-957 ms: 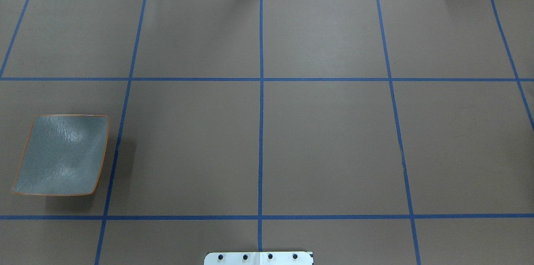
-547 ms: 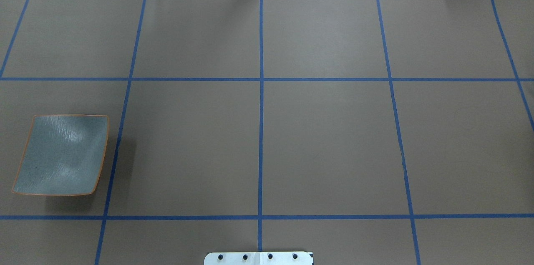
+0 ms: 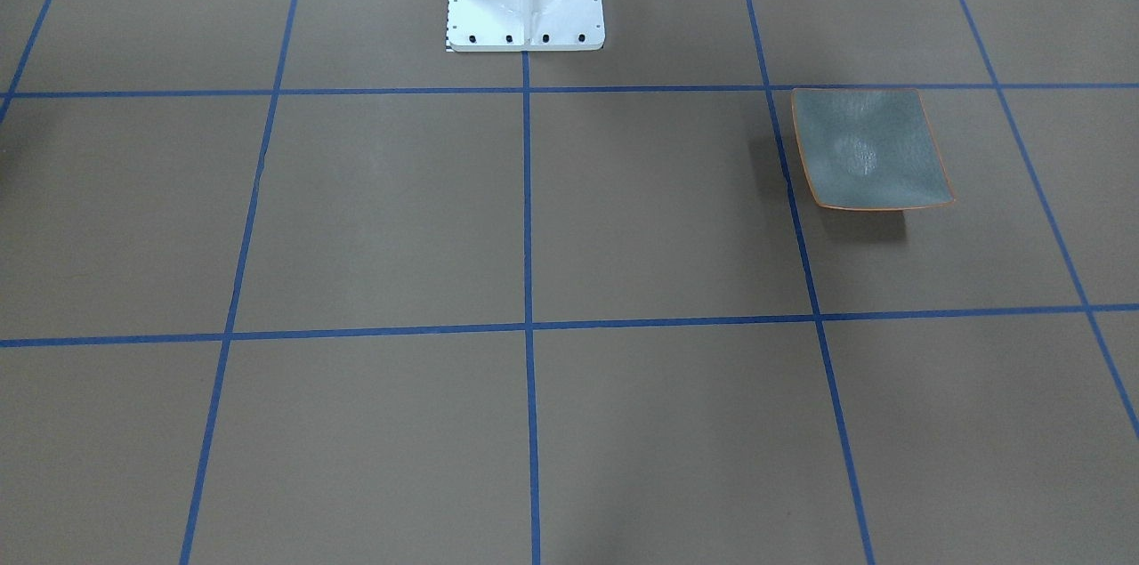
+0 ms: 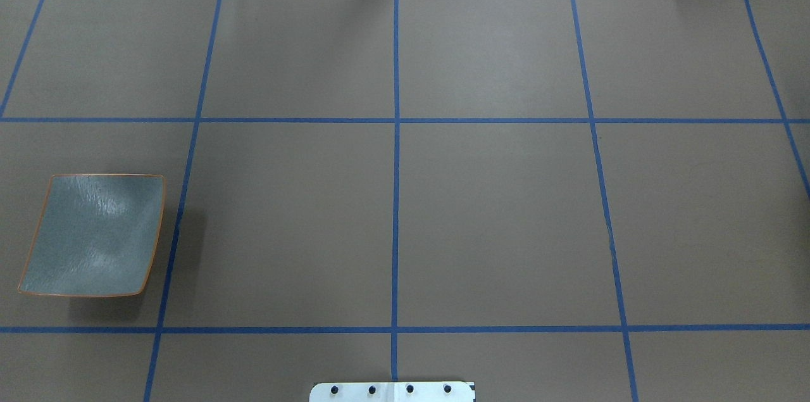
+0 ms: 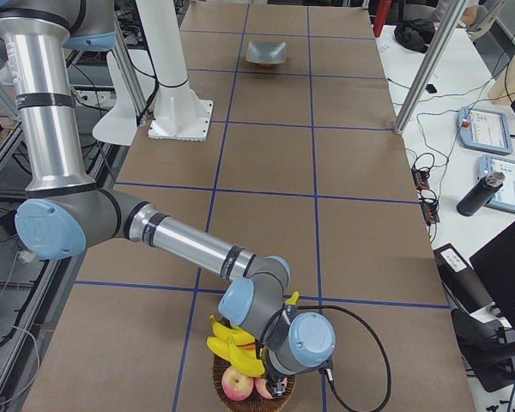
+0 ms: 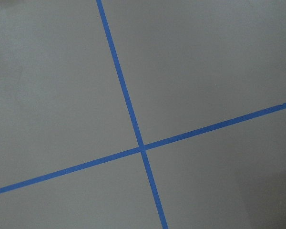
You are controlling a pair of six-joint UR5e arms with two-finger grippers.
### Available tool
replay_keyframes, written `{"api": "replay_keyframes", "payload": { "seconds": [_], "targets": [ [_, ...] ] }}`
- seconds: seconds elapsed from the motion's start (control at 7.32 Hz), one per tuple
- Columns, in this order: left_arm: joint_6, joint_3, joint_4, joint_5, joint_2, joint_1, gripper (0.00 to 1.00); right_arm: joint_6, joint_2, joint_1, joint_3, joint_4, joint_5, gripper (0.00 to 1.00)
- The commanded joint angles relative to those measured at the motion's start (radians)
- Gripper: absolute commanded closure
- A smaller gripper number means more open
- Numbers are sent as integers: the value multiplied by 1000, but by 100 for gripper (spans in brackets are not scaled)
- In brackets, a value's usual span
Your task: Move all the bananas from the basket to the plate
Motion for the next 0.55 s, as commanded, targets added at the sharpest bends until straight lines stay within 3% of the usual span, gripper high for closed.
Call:
{"api": "replay_keyframes", "payload": {
  "seconds": [0.0,0.41],
  "targets": [
    [-59,-6,5,-31,-16,1,0,64,65,9,34,-66,116,100],
    [-264,-5,-30,-40,-114,20,0,422,76,-136,174,-5,368,100]
  ]
}}
